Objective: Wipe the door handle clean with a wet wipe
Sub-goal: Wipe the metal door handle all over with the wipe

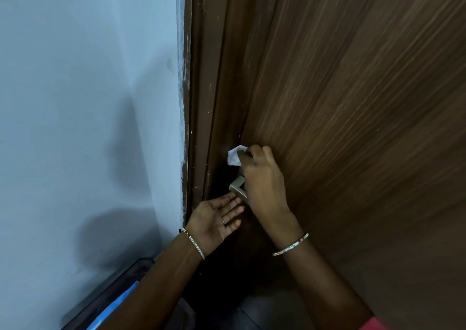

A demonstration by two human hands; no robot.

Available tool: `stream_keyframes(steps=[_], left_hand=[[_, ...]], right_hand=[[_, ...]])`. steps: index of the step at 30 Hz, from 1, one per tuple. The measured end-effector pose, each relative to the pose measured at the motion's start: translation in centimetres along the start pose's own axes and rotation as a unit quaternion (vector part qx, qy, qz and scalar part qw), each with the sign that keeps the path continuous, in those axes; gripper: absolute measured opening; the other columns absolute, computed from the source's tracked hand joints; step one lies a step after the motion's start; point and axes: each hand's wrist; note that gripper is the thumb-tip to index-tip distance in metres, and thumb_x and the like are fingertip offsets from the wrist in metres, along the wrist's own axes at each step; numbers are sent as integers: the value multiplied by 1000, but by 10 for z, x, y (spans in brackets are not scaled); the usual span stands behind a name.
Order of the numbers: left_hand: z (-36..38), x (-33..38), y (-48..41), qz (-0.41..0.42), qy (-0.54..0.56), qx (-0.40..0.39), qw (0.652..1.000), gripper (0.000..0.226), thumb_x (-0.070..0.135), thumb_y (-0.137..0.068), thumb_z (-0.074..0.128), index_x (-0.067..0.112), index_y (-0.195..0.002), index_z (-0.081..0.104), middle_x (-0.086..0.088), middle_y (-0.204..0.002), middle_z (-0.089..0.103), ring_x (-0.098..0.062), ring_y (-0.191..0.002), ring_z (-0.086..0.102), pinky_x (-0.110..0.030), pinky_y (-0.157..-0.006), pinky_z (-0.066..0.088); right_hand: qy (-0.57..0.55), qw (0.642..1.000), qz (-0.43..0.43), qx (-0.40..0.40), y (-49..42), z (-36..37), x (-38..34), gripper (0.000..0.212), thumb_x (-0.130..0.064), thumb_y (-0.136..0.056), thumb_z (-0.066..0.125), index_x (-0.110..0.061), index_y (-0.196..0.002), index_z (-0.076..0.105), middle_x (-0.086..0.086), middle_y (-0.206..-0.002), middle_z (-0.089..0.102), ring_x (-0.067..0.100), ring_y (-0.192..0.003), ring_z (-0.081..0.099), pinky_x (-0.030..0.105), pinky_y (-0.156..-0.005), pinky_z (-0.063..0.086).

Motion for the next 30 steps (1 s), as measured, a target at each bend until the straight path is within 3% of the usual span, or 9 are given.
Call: stream_keyframes(steps=[7, 12, 18, 25, 28, 30], left_hand=[[-1, -1, -3, 7, 14, -11, 1000, 21, 16, -94, 49, 15, -109, 64, -2, -101, 68, -15, -85, 64, -28, -64, 50], [-2, -4, -6, 15, 35, -35, 999, 27, 10, -95, 42, 15, -110, 65, -3, -90, 69, -16, -82, 63, -31, -74, 48], [-1, -3, -1, 12, 44, -46, 998, 23, 10, -94, 43, 10, -99, 66, -4, -75, 71, -17, -74, 65, -37, -89, 48], [-2, -3, 1, 2, 40, -39, 998, 23, 14, -92, 50, 17, -109, 65, -2, -95, 68, -15, -80, 59, -29, -67, 43], [-3, -4, 0, 1, 43, -41, 998, 27, 13, -93, 49, 17, -115, 64, -2, -97, 68, -16, -83, 60, -30, -71, 43], [-2, -5, 2, 3, 44, -51, 998, 26, 12, -93, 47, 15, -108, 68, -2, -91, 69, -15, -81, 61, -31, -76, 44]], right_hand=[[17, 996, 88, 18, 32, 3, -3, 48, -2, -81, 68, -2, -129, 63, 11, -109, 65, 25, -93, 60, 35, -74, 53], [40, 995, 93, 11, 10, 3, -19, 32, -3, -76, 77, -2, -108, 71, 12, -101, 67, 24, -85, 61, 34, -69, 54], [74, 994, 73, -28, 1, 14, -34, 21, -8, -78, 76, -4, -98, 73, 14, -106, 67, 26, -96, 59, 34, -78, 53], [-37, 983, 181, -12, 25, -4, -21, 47, 0, -82, 70, -5, -127, 64, 11, -118, 62, 22, -104, 60, 28, -79, 55], [-36, 982, 185, -2, 28, -1, -23, 46, -1, -82, 70, -4, -127, 64, 10, -116, 61, 21, -101, 60, 27, -78, 56], [-16, 984, 176, 0, 20, 1, -27, 40, -5, -80, 72, -4, -120, 67, 11, -110, 62, 21, -95, 58, 31, -76, 57]])
Point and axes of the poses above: each hand's wrist, its own y-axis away from the middle knuckle, its own z-axis out of the palm, x = y × z
